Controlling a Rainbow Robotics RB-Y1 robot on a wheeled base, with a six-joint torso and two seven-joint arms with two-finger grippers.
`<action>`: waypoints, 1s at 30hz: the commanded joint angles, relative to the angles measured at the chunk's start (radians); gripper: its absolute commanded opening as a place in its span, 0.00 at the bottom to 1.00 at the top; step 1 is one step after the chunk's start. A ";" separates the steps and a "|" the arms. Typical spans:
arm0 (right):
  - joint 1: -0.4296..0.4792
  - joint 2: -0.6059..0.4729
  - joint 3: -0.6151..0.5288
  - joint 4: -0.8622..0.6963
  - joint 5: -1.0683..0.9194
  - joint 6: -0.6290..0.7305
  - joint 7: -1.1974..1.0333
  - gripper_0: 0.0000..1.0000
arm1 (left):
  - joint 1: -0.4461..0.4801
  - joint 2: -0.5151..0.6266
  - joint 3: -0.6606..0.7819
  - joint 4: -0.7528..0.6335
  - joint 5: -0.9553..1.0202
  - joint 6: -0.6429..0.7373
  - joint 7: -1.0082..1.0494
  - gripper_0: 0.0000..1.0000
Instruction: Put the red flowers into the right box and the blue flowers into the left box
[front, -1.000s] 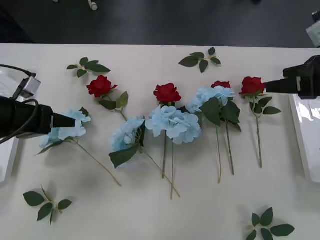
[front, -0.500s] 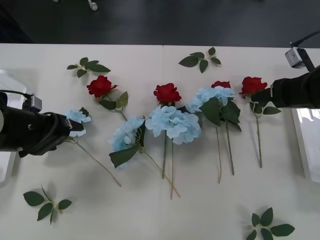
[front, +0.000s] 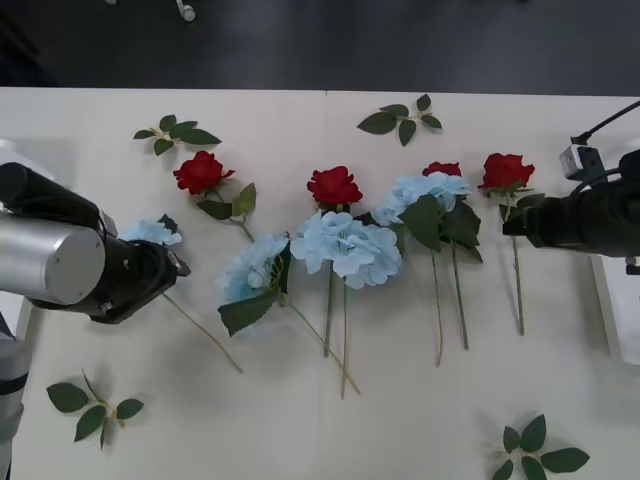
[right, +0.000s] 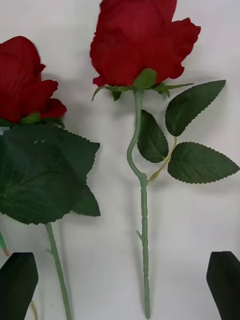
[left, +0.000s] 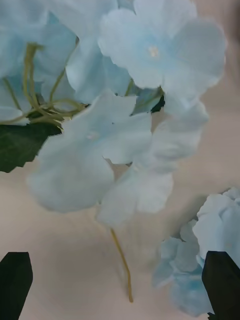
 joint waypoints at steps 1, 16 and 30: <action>-0.096 0.019 0.070 0.069 0.070 -0.029 -0.095 1.00 | 0.005 0.004 -0.028 0.023 -0.027 -0.021 0.044 1.00; -0.271 0.149 0.234 0.402 0.138 -0.122 -0.079 1.00 | -0.004 0.005 -0.078 0.261 -0.076 -0.233 0.084 1.00; -0.277 0.161 0.326 0.437 0.079 -0.155 -0.064 1.00 | -0.001 0.005 -0.131 0.267 -0.070 -0.237 0.094 0.17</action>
